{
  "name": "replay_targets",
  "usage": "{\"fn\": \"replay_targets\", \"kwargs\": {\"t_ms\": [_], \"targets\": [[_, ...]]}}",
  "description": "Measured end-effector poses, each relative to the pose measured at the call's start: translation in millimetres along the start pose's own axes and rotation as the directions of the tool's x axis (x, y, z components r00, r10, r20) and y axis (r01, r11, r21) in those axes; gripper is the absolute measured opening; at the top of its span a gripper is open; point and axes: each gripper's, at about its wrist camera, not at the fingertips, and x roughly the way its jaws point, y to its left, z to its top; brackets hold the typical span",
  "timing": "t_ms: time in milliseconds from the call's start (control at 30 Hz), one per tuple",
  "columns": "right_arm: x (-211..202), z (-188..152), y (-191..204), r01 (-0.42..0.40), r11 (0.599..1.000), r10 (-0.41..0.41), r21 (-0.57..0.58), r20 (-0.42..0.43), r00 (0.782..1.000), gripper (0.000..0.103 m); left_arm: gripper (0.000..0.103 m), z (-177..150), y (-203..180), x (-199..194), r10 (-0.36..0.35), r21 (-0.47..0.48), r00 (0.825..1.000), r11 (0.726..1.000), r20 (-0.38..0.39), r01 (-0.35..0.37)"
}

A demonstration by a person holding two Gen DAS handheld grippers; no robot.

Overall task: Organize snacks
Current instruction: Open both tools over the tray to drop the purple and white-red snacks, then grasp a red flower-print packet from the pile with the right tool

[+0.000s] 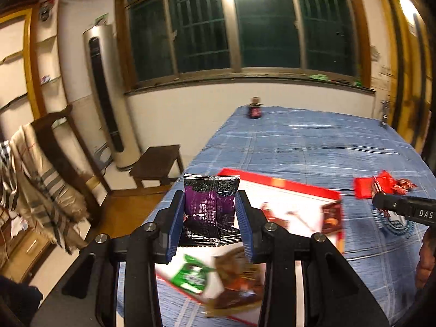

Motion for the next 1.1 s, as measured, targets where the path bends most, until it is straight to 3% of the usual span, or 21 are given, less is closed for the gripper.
{"fn": "replay_targets", "kwargs": {"t_ms": [67, 167, 200, 267, 300, 433, 600, 833, 1000, 1100], "targets": [[17.2, 5.9, 21.1, -0.042, 0.999, 0.041, -0.020, -0.006, 0.999, 0.034, 0.035, -1.8, 5.6, 10.8, -0.024, -0.015, 1.000, 1.000, -0.010, 0.024], [42.2, 10.4, 53.3, -0.070, 0.994, 0.070, -0.080, -0.009, 0.998, 0.035, 0.040, -1.6, -8.6, 22.8, -0.127, 0.023, 0.992, 0.992, -0.013, 0.127], [51.4, 10.1, 62.1, -0.046, 0.992, 0.046, -0.122, -0.010, 0.999, 0.042, 0.046, -2.0, -13.6, 26.0, -0.150, 0.039, 0.989, 0.988, -0.018, 0.151], [60.4, 7.4, 66.4, 0.009, 0.987, -0.011, -0.163, -0.012, 1.000, 0.060, 0.077, -4.1, -22.0, 33.5, -0.145, 0.053, 0.989, 0.988, -0.038, 0.147], [61.3, 5.2, 61.9, 0.013, 0.986, -0.015, -0.165, -0.012, 1.000, 0.064, 0.079, -5.8, -22.3, 35.7, -0.133, 0.050, 0.990, 0.990, -0.036, 0.135], [47.1, 2.4, 23.2, 0.022, 0.996, -0.022, -0.090, 0.003, 1.000, 0.063, 0.079, -12.5, -20.2, 44.7, -0.127, 0.044, 0.990, 0.991, -0.061, 0.130], [3.6, -7.2, -40.7, 0.113, 0.993, -0.114, 0.045, 0.029, 0.993, 0.064, 0.079, -20.6, -34.4, 37.5, -0.217, 0.044, 0.969, 0.974, -0.121, 0.224], [-68.2, -33.2, -102.6, 0.233, 0.960, -0.246, 0.155, 0.069, 0.967, 0.064, 0.079, -32.2, -92.0, 2.5, -0.299, 0.156, 0.943, 0.934, -0.146, 0.320], [-112.7, -54.8, -131.4, 0.236, 0.947, -0.263, 0.219, 0.105, 0.959, 0.064, 0.079, -41.0, -131.9, -22.9, -0.341, 0.213, 0.924, 0.903, -0.174, 0.373], [-133.8, -67.4, -145.4, 0.240, 0.940, -0.273, 0.242, 0.113, 0.955, 0.065, 0.079, -53.5, -161.1, -35.1, -0.368, 0.241, 0.903, 0.877, -0.222, 0.416]]}}
